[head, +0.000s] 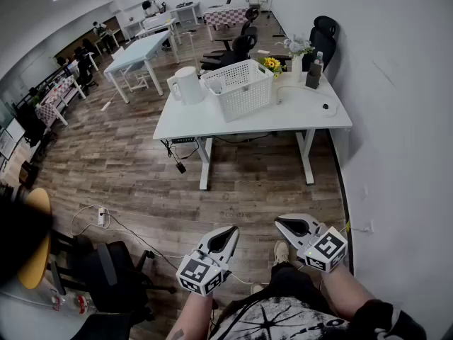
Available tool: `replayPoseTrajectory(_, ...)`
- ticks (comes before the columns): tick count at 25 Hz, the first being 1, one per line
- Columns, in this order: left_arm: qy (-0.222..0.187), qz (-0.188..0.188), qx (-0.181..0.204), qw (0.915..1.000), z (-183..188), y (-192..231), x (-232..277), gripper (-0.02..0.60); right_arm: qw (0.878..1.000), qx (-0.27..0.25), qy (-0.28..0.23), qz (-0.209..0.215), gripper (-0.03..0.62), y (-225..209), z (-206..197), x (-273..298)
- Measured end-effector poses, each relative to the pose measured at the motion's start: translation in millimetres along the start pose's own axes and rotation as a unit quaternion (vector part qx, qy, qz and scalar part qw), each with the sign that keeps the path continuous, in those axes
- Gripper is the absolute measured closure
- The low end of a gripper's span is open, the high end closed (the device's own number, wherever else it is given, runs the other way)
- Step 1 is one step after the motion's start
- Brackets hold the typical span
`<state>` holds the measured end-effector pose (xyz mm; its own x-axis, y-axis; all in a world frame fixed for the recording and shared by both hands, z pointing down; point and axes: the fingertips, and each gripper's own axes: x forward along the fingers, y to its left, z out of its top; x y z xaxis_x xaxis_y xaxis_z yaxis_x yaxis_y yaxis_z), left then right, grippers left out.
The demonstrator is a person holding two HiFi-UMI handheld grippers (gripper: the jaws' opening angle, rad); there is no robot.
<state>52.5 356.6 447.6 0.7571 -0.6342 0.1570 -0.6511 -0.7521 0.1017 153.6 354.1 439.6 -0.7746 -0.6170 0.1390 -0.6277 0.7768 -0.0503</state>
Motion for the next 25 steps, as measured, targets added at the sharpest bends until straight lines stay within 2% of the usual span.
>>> replayPoseTrajectory(7, -0.003, 0.01, -0.002, 0.9999, 1, 3, -2, 0.571, 1.0, -0.005, -0.003, 0.001, 0.574, 0, 3, 3)
replayPoseTrajectory(12, -0.004, 0.016, -0.002, 0.9999, 5, 16, 11, 0.571, 1.0, 0.008, -0.016, 0.02, 0.572, -14, 8, 14)
replayPoseTrajectory(18, -0.004, 0.023, -0.002, 0.9997, 10, 43, 43, 0.571, 1.0, 0.007, -0.016, 0.022, 0.571, -53, 11, 36)
replayPoseTrajectory(25, -0.008, 0.027, -0.01, 0.9996, 18, 81, 105, 0.572, 0.999, -0.001, -0.017, 0.033, 0.571, -118, 15, 65)
